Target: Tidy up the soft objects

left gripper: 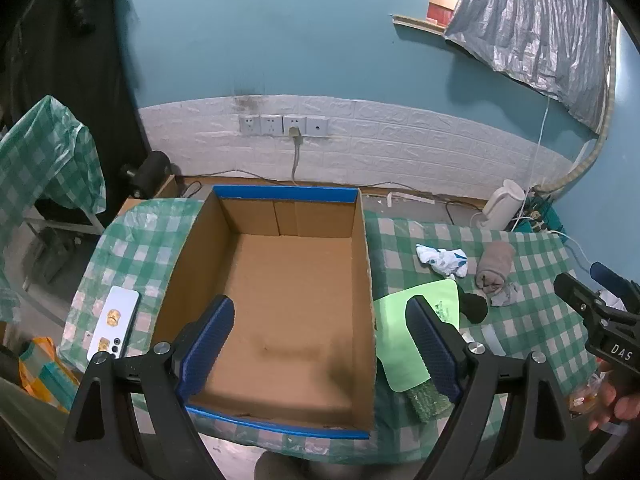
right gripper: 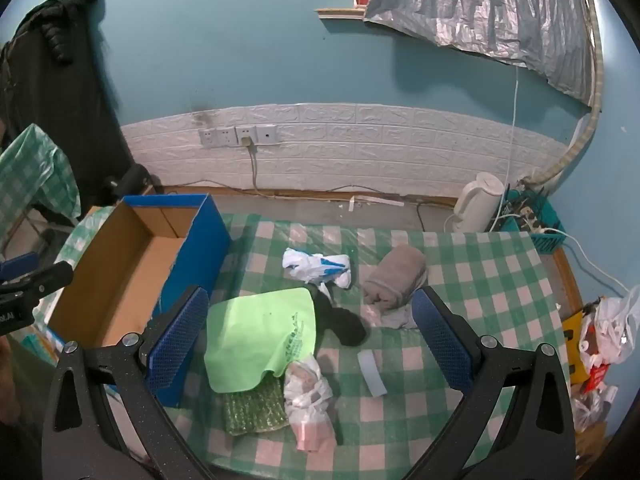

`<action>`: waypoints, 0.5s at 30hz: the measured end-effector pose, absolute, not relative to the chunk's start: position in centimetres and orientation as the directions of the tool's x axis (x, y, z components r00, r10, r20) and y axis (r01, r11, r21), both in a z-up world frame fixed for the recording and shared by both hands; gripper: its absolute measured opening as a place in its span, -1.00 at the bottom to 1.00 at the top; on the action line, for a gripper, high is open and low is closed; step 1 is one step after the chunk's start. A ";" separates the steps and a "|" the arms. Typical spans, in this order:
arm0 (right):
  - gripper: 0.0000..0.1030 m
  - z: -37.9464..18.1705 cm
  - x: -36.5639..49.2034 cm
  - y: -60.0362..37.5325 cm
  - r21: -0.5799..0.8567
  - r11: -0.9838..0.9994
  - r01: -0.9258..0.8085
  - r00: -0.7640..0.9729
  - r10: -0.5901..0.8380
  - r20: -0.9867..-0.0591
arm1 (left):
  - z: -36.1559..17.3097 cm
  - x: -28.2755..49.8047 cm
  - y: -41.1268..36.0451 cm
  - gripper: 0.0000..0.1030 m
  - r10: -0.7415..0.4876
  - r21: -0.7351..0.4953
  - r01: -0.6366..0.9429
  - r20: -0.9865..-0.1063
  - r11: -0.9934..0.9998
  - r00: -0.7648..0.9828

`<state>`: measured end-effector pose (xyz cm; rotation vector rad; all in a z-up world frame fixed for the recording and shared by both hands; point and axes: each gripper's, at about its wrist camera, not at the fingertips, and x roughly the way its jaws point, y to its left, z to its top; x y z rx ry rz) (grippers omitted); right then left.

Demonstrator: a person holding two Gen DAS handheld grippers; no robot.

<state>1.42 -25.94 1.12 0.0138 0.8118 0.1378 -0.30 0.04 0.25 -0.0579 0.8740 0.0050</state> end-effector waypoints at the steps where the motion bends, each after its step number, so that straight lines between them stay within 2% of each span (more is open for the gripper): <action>1: 0.96 1.1 1.4 -25.9 0.065 0.991 -0.117 0.680 0.128 -0.722 | 0.3 -0.3 0.0 0.72 -0.020 -0.050 -0.029 -0.767 0.998 0.641; 15: 0.96 1.1 1.4 -25.8 0.063 0.991 -0.118 0.679 0.127 -0.723 | 0.3 -0.3 -0.2 0.72 -0.023 -0.048 -0.021 -0.767 0.999 0.641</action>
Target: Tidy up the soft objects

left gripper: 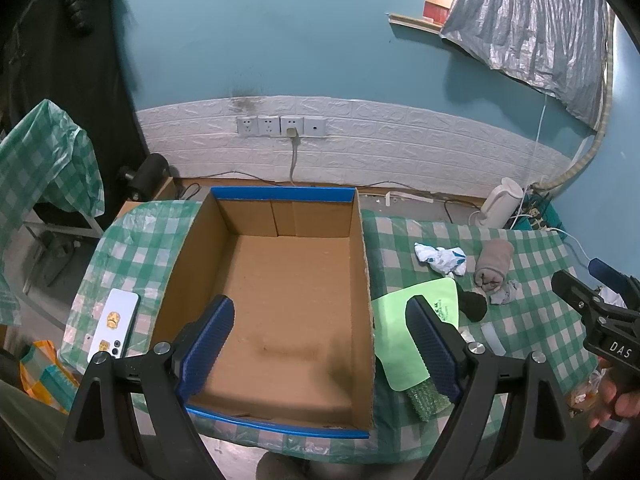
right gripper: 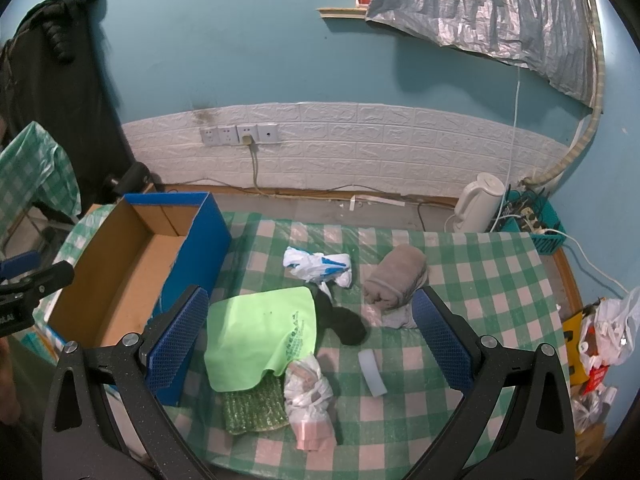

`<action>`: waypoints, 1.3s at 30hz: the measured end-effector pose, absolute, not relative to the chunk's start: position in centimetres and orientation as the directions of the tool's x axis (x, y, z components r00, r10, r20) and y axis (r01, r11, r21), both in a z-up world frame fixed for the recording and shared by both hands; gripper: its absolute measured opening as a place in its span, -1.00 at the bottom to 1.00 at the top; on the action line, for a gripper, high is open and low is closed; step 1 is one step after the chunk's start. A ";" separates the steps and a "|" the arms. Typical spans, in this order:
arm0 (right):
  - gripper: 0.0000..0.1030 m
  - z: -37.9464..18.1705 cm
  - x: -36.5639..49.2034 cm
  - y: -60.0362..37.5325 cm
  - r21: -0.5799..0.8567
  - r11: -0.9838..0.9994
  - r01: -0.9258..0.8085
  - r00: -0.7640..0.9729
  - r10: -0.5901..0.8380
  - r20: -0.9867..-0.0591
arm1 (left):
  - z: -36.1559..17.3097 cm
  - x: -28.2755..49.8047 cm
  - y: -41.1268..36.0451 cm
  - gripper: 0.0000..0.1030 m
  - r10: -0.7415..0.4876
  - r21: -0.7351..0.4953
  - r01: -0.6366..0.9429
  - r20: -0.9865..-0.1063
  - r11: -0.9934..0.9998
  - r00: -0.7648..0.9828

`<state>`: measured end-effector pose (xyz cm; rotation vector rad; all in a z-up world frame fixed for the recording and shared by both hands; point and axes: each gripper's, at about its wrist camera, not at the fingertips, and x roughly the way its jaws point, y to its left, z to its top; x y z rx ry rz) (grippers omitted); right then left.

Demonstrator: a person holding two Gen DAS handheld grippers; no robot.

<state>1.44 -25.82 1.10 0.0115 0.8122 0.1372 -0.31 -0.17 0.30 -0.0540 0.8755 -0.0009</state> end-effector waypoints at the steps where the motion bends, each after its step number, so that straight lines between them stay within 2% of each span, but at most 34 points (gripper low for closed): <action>1: 0.96 1.1 1.4 -25.8 0.063 0.991 -0.118 0.680 0.126 -0.723 | 0.3 -0.3 -0.2 0.72 -0.023 -0.048 -0.022 -0.768 0.999 0.640; 39: 0.96 1.0 1.6 -25.8 0.060 0.991 -0.117 0.677 0.123 -0.725 | 0.3 -0.5 -0.8 0.72 -0.020 -0.038 -0.014 -0.772 0.999 0.635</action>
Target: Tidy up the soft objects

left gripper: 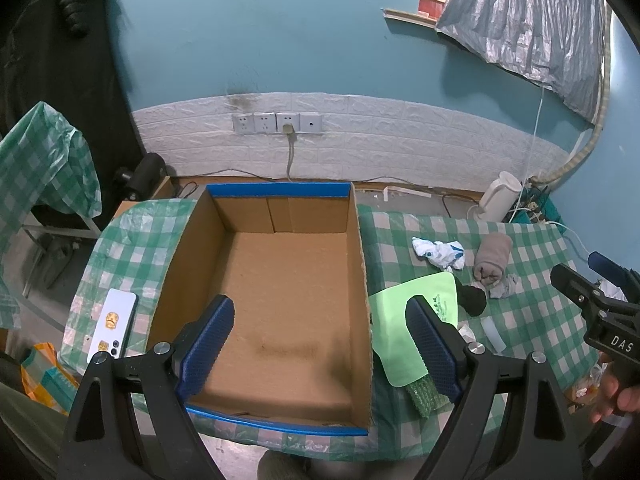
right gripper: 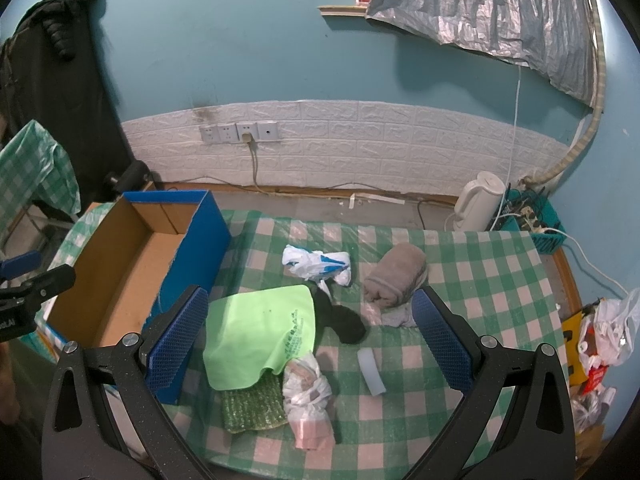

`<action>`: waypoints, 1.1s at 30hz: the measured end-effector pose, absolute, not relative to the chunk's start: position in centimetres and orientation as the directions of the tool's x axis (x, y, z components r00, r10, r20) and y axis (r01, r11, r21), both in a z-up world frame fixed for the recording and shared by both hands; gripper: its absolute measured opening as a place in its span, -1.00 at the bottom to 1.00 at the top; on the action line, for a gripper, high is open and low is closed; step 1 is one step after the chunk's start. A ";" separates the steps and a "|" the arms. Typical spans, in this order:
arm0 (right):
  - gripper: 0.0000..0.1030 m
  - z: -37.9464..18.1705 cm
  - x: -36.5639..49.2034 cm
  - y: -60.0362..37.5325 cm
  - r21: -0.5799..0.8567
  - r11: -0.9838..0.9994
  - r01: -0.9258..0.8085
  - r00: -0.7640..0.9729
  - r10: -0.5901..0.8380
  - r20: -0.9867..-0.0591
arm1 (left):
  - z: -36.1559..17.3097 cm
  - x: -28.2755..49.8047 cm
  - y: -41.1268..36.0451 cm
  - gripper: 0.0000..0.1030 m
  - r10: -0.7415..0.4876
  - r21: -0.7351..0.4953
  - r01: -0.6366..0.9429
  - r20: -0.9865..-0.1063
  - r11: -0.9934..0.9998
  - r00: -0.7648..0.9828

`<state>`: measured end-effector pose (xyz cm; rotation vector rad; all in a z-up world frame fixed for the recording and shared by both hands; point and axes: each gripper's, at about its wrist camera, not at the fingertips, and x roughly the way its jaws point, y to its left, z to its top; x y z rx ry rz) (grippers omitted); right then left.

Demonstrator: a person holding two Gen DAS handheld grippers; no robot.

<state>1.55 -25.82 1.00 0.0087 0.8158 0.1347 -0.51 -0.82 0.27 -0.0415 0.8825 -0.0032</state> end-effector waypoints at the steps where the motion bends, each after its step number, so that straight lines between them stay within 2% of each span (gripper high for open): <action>1: 0.96 1.0 1.6 -25.8 0.060 0.991 -0.117 0.677 0.123 -0.726 | 0.2 -0.5 -0.8 0.72 -0.021 -0.038 -0.013 -0.772 0.999 0.635; 33: 0.97 0.5 1.9 -26.2 0.052 0.993 -0.106 0.669 0.110 -0.735 | -0.6 -0.7 -2.7 0.72 -0.027 -0.016 0.024 -0.780 1.000 0.625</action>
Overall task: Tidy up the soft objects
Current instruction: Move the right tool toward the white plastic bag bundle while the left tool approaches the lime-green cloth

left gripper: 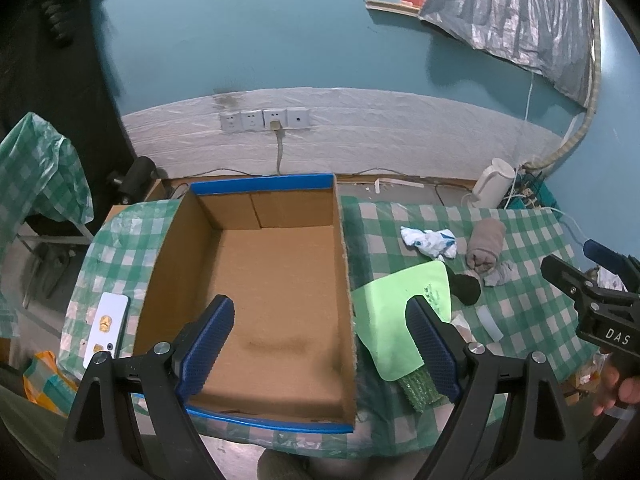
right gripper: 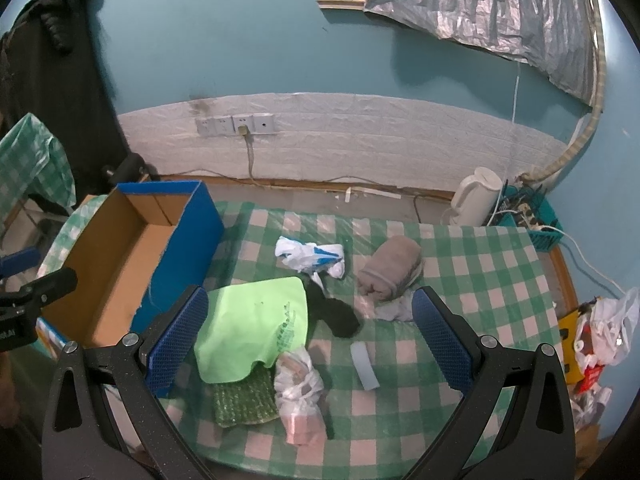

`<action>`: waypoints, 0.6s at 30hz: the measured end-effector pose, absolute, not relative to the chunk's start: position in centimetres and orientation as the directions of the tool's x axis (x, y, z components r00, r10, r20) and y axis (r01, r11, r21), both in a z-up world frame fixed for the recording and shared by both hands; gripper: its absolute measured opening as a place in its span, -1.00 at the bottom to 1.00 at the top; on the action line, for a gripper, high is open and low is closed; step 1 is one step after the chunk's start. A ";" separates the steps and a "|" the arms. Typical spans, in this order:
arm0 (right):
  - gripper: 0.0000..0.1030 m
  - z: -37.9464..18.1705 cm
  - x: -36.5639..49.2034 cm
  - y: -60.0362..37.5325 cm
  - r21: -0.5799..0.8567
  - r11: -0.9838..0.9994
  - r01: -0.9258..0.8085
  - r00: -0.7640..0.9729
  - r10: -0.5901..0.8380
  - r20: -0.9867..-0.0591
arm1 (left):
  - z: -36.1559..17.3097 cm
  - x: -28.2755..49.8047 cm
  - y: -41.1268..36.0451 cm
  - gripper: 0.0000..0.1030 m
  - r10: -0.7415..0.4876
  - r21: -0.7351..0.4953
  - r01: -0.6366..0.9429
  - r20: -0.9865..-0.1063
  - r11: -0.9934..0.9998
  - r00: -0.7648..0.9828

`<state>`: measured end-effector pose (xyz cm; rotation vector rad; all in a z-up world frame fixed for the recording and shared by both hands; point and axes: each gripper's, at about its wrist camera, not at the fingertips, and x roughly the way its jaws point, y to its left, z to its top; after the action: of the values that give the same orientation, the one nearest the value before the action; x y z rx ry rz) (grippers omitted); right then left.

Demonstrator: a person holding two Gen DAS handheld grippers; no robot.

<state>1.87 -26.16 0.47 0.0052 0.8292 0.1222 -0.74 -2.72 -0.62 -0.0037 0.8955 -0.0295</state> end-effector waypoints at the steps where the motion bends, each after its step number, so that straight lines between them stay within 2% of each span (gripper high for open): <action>1: 0.96 0.1 1.6 -26.6 0.054 0.993 -0.102 0.664 0.108 -0.740 | -0.8 -0.7 -3.0 0.72 -0.029 -0.014 0.029 -0.783 0.999 0.622; 18: 0.96 -0.7 1.5 -29.4 0.051 0.998 -0.032 0.629 0.060 -0.775 | -2.5 -0.2 -7.6 0.72 -0.056 0.015 0.120 -0.824 0.993 0.564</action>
<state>1.50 -29.40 -0.69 0.0334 0.8896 0.0531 -0.25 -7.59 -2.49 0.0717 0.9668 -0.1036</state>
